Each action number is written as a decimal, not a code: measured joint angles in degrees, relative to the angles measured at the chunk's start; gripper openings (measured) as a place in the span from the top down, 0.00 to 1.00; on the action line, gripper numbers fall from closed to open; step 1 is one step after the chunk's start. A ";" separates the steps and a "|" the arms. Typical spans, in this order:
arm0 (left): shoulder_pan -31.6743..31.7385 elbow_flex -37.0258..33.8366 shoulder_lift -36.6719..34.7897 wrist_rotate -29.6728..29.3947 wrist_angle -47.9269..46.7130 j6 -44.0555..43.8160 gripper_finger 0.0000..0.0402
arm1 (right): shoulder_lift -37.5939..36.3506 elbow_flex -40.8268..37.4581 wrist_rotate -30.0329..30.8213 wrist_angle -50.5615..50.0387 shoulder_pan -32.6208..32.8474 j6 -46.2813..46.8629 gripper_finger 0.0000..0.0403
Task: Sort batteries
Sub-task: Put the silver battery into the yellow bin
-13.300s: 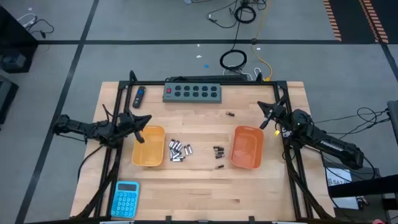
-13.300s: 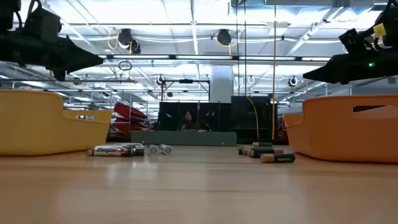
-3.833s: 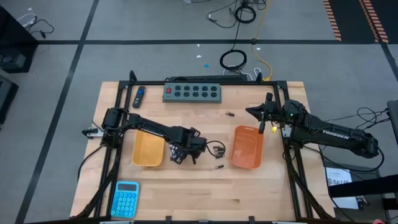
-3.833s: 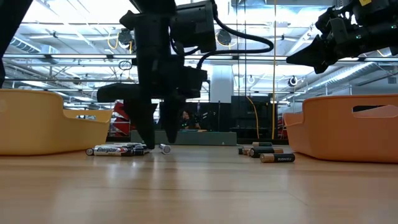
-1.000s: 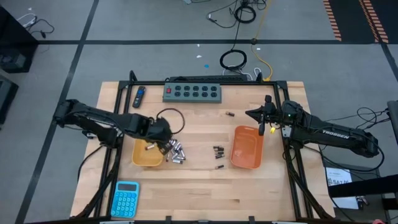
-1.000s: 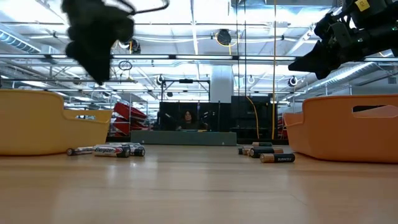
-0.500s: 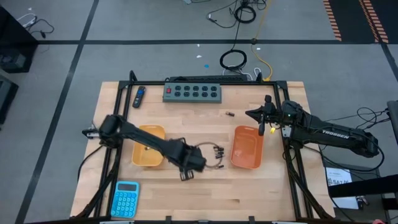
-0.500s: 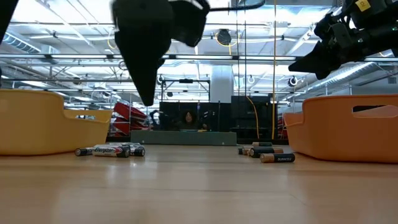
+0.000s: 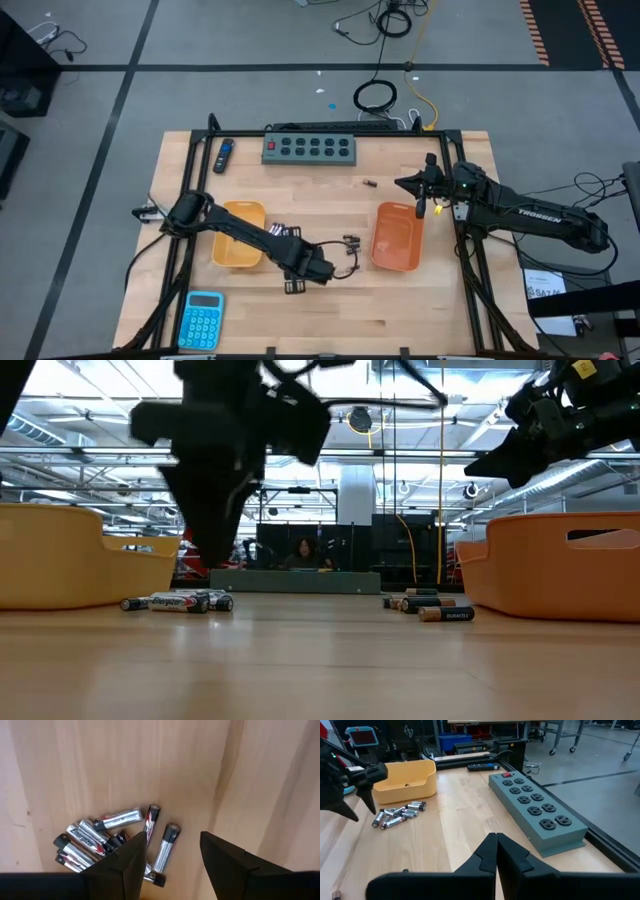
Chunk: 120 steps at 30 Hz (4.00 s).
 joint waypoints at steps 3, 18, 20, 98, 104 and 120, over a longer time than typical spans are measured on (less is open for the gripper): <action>-0.09 -1.99 0.00 0.20 -0.10 1.40 0.52 | 0.00 0.00 -0.01 -0.54 0.00 0.43 1.00; -2.42 -9.41 -0.10 0.89 3.17 -0.45 0.52 | 0.00 0.00 0.00 -0.73 0.00 0.51 1.00; -2.48 -9.75 -0.13 1.04 3.93 -0.45 0.54 | -0.01 0.00 0.00 -0.44 0.00 0.66 1.00; 11.33 -24.47 -24.71 -0.57 12.80 -10.85 0.56 | 0.84 0.02 -1.21 2.83 0.00 2.20 1.00; 8.18 -19.43 -17.95 0.21 13.98 -3.30 0.56 | 0.83 0.02 -1.25 1.69 -0.09 0.97 1.00; 0.16 -14.23 -6.92 0.02 14.10 -0.80 0.62 | 0.86 5.97 -1.15 -2.95 -0.63 3.69 1.00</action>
